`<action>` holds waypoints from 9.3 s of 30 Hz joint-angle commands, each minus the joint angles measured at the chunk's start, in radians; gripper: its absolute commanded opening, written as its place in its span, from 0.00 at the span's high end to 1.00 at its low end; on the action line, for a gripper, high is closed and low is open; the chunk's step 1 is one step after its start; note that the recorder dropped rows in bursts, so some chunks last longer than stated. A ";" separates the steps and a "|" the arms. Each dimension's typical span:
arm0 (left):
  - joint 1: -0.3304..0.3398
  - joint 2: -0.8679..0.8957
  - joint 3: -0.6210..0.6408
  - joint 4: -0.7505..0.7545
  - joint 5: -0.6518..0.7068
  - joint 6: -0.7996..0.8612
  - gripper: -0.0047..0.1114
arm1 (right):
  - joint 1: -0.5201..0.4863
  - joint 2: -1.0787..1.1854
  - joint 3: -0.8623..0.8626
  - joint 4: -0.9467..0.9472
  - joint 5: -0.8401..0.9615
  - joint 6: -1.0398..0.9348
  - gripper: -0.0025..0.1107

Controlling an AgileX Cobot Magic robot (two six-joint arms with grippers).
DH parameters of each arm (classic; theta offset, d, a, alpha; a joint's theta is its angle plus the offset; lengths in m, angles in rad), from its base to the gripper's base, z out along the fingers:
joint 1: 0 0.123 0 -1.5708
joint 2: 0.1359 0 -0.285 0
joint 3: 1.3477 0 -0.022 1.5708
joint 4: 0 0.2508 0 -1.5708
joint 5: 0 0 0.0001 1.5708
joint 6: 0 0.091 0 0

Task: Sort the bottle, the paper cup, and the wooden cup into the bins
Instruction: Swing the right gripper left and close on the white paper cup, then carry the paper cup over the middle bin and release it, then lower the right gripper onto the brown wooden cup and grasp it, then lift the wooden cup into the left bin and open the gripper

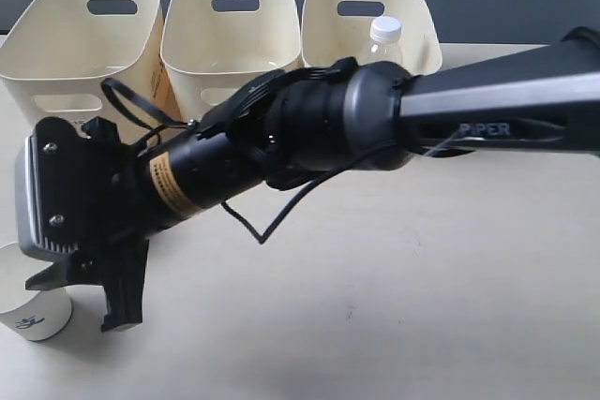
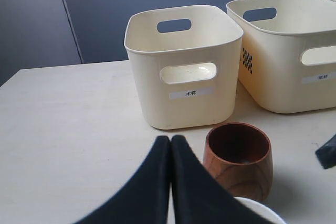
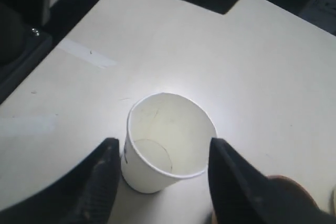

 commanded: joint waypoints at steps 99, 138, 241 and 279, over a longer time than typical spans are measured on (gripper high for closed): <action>-0.003 0.003 -0.003 0.003 -0.013 -0.002 0.96 | -0.380 0.310 -0.429 -0.006 0.444 0.458 0.94; -0.003 0.003 -0.003 0.003 -0.013 0.001 0.96 | -0.162 0.206 -0.276 -0.106 -0.161 0.289 0.49; -0.003 0.003 -0.003 0.003 -0.013 0.001 0.96 | -0.271 0.512 -0.924 -0.106 0.113 0.653 0.92; -0.003 0.003 -0.003 0.003 -0.013 0.001 0.96 | -0.271 -0.426 0.080 -0.106 0.439 0.601 0.98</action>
